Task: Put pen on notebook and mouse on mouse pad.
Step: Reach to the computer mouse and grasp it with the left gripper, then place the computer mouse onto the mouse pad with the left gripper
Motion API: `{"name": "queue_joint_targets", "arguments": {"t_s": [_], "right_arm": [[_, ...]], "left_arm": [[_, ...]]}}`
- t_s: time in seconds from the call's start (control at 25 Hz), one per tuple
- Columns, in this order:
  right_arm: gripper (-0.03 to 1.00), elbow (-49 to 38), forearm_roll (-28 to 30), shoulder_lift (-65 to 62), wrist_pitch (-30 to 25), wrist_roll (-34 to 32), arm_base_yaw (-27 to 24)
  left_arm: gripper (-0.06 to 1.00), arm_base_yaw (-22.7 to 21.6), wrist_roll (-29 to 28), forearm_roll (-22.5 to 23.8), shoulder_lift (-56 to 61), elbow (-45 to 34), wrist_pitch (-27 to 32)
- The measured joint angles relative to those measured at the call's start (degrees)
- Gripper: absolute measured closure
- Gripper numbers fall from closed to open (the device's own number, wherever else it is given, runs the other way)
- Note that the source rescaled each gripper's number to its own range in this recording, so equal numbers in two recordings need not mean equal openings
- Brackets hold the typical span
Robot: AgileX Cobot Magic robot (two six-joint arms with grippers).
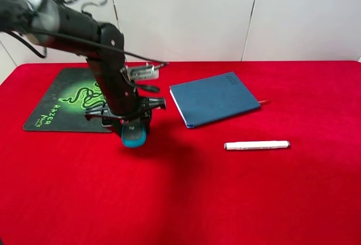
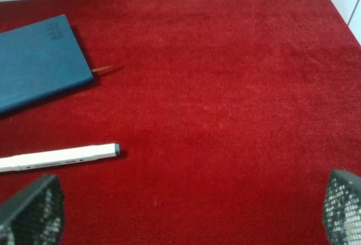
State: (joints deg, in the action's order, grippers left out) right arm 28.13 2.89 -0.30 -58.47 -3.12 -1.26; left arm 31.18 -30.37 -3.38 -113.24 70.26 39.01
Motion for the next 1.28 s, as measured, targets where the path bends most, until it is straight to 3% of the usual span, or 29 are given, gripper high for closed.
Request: {"name": "queue_joint_targets", "arguments": {"t_s": [0.32, 0.68, 0.96, 1.28], "right_arm": [[-0.03, 0.0, 0.0, 0.0, 0.0, 0.0, 0.0], [-0.03, 0.0, 0.0, 0.0, 0.0, 0.0, 0.0], [-0.03, 0.0, 0.0, 0.0, 0.0, 0.0, 0.0], [-0.03, 0.0, 0.0, 0.0, 0.0, 0.0, 0.0]], "left_arm": [[0.94, -1.7, 2.6, 4.1, 6.5, 0.1, 3.1], [0.94, -13.0, 14.7, 4.7, 7.4, 0.2, 8.6], [0.94, -20.7, 21.7, 4.9, 7.4, 0.2, 7.0], [0.94, -26.9, 24.5, 5.0, 7.4, 0.3, 0.6]]}}
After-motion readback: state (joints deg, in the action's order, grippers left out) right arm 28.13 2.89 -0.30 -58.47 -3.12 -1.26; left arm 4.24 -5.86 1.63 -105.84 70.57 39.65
